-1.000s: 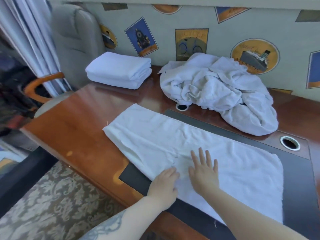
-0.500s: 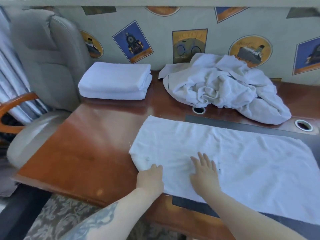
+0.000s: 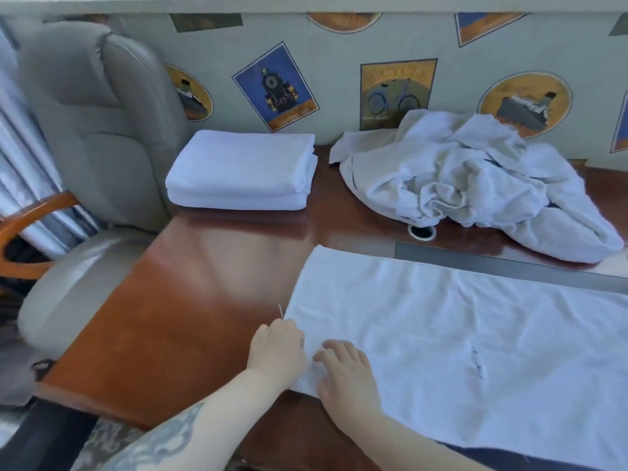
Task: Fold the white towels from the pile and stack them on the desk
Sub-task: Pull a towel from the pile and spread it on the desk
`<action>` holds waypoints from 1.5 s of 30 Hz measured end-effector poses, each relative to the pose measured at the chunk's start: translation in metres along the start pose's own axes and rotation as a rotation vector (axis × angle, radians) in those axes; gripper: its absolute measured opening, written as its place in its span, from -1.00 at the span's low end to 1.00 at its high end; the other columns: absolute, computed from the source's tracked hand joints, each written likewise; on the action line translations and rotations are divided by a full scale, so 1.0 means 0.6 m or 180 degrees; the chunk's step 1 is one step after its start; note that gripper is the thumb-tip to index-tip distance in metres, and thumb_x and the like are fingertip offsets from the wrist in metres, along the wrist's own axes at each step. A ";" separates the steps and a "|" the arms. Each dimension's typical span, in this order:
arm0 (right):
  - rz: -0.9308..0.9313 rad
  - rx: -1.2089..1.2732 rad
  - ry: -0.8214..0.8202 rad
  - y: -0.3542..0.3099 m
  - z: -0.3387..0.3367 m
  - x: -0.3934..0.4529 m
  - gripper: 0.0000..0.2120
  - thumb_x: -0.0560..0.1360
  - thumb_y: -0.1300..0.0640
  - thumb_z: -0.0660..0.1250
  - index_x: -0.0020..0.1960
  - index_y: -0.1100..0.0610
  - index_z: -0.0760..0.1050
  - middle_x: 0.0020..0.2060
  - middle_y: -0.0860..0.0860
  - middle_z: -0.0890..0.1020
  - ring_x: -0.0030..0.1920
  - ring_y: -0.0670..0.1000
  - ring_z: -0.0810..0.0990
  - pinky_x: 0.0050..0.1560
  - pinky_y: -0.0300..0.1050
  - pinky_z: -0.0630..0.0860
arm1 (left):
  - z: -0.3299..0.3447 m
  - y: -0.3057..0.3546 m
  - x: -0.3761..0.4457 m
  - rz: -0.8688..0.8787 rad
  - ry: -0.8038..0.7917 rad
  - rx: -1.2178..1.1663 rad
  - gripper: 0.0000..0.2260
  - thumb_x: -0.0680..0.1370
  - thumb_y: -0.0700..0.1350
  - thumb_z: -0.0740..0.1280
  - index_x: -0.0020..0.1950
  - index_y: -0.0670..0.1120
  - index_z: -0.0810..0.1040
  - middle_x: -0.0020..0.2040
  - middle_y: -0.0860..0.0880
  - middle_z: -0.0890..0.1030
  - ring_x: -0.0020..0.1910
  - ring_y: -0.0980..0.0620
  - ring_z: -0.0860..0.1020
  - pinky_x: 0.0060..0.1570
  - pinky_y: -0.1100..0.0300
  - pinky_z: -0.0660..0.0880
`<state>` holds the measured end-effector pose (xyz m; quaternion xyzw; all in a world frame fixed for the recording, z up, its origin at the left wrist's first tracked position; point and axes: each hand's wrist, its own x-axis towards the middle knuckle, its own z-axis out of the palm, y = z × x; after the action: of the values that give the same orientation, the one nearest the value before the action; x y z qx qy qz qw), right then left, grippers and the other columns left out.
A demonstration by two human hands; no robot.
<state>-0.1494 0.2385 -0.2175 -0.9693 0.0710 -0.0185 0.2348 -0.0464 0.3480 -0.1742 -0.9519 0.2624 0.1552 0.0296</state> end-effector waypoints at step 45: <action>0.3951 0.0117 0.0297 0.016 -0.062 -0.111 -0.36 0.65 -0.19 -0.06 0.61 0.08 -0.14 0.59 0.03 -0.17 0.58 0.04 -0.22 0.54 0.08 -0.18 | 0.023 0.250 0.106 0.4144 -0.0499 0.0885 -0.46 0.67 -0.01 0.06 0.62 0.03 -0.07 0.62 0.04 -0.15 0.58 0.03 -0.20 0.53 0.04 -0.17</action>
<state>-0.2192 0.2228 -0.1890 -0.7412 0.6311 0.0780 0.2151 -0.0748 0.1894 -0.2033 -0.5726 0.7978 0.1748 0.0714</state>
